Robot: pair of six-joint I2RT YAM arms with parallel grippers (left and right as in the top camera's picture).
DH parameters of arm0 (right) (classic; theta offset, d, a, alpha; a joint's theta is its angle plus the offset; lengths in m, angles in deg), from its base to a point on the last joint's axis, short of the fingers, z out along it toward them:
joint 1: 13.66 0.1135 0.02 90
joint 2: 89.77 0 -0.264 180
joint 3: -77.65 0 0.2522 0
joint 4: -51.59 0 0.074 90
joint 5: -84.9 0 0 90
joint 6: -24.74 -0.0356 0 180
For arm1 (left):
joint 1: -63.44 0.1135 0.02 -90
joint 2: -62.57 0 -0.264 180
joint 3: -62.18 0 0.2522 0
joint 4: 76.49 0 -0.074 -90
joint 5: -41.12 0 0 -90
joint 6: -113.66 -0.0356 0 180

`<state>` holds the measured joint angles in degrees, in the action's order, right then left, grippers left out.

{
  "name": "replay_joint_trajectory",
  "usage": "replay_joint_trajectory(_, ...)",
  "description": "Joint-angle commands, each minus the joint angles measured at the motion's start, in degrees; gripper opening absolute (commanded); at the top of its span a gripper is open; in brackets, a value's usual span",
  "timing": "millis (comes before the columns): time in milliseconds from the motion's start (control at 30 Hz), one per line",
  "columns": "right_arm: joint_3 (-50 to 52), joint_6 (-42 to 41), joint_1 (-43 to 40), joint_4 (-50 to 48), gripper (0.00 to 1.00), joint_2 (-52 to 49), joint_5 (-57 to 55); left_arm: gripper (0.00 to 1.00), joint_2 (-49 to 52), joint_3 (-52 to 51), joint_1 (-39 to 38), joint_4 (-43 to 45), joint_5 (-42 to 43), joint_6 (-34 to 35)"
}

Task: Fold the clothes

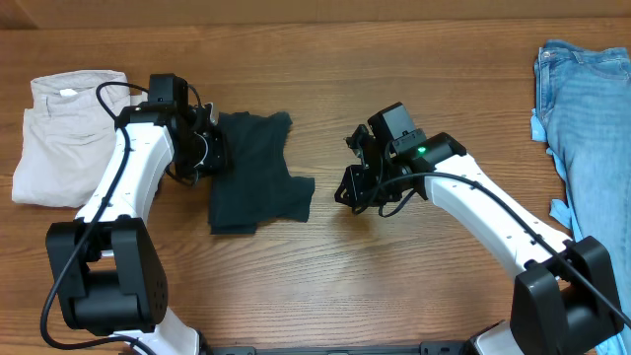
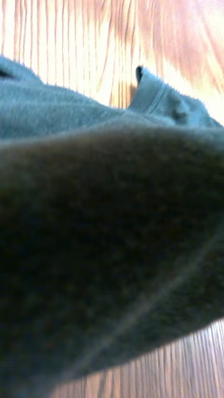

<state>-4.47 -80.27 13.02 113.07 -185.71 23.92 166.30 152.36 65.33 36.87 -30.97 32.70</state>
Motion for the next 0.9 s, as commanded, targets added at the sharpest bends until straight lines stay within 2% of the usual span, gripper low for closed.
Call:
replay_joint_trajectory(0,-0.8,-0.3,0.4,-0.3,0.22,0.8,1.2,0.08,-0.9,-0.3,0.0,-0.4,-5.7,0.6)
replay_joint_trajectory(33,-0.8,-0.2,0.4,-0.3,0.22,0.8,1.3,0.12,-0.9,-0.4,0.0,-0.6,-6.9,0.6)
replay_joint_trajectory(67,-0.8,-0.2,0.4,-0.3,0.22,0.8,1.4,0.43,-0.9,-0.4,0.0,-0.9,-8.9,0.6)
replay_joint_trajectory(100,-0.8,-0.2,0.4,-0.3,0.22,0.8,1.4,0.63,-0.9,-0.4,0.0,-1.3,-10.8,0.6)
replay_joint_trajectory(133,-0.8,-0.2,0.4,-0.3,0.22,0.8,1.4,1.0,-0.9,-0.4,0.0,-1.7,-12.8,0.6)
replay_joint_trajectory(267,-0.8,-0.2,0.4,-0.3,0.22,0.8,1.4,1.0,-0.9,-0.4,1.7,-4.4,-18.7,2.7)
replay_joint_trajectory(367,-0.8,-0.2,0.4,-2.2,0.24,0.8,5.3,1.0,-0.9,-0.3,5.8,-6.3,-18.3,4.3)
replay_joint_trajectory(467,-0.2,-3.8,4.6,-14.3,0.19,-0.2,10.7,1.0,-1.2,1.7,11.6,-7.8,-4.8,2.1)
replay_joint_trajectory(500,-0.2,-7.7,8.3,-21.3,0.2,-2.0,10.7,1.0,-1.8,4.2,14.0,-8.8,5.8,-2.8)
replay_joint_trajectory(533,-0.2,-9.7,10.7,-25.5,0.2,-3.7,10.1,1.0,-2.0,6.4,15.1,-10.3,10.3,-5.0)
replay_joint_trajectory(633,-0.2,-17.0,17.4,-36.9,0.24,-10.9,4.2,1.0,-2.2,12.5,15.7,-16.2,13.3,-8.1)
replay_joint_trajectory(733,-0.2,-22.2,20.8,-45.6,0.04,-19.3,-0.9,1.0,-2.2,14.7,15.7,-18.5,13.4,-8.9)
replay_joint_trajectory(800,-0.2,-27.1,20.7,-49.2,0.04,-23.9,-5.0,1.0,-2.2,14.7,15.7,-19.3,13.7,-8.9)
replay_joint_trajectory(867,-0.2,-28.8,20.4,-50.2,0.04,-26.2,-8.5,1.0,-2.2,14.7,15.7,-20.0,13.6,-8.9)
